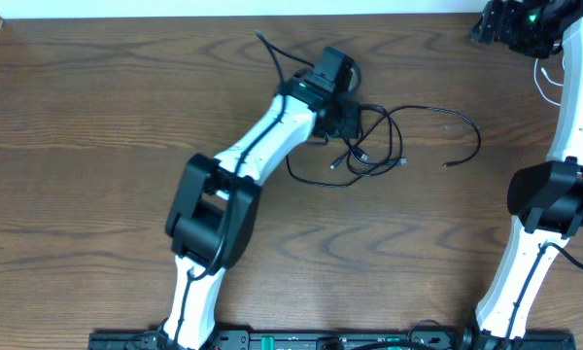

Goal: Untangle cables
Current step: 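Reach the left gripper down to grasp the black cable pile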

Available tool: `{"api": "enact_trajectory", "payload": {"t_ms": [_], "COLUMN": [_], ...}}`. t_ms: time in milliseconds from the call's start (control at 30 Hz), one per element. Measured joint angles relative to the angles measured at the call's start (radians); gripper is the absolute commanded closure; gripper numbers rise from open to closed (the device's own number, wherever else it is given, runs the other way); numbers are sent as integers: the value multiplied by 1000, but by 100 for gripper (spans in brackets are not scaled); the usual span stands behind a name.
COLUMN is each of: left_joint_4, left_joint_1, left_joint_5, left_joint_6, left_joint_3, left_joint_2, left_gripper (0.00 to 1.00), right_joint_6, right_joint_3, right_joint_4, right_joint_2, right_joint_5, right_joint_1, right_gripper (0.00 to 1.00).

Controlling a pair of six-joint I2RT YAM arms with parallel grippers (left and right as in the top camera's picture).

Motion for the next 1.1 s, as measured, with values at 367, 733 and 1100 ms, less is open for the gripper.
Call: {"api": "enact_trajectory", "payload": {"t_ms": [367, 733, 1100], "left_joint_4": [152, 37, 24], "left_joint_1": [-26, -29, -29], "left_joint_5": [-106, -145, -145], "left_joint_6": [-82, -83, -36], "left_joint_3": [-1, -4, -5], "left_joint_2": [113, 31, -528], "left_gripper": [81, 93, 93], "right_joint_6": [-11, -16, -110], "right_joint_3": [0, 0, 0], "right_joint_4": [-3, -52, -136], "right_joint_2": [0, 0, 0], "right_joint_5": [3, -9, -60], "right_joint_1": [0, 1, 122], "right_gripper": [26, 30, 19]}}
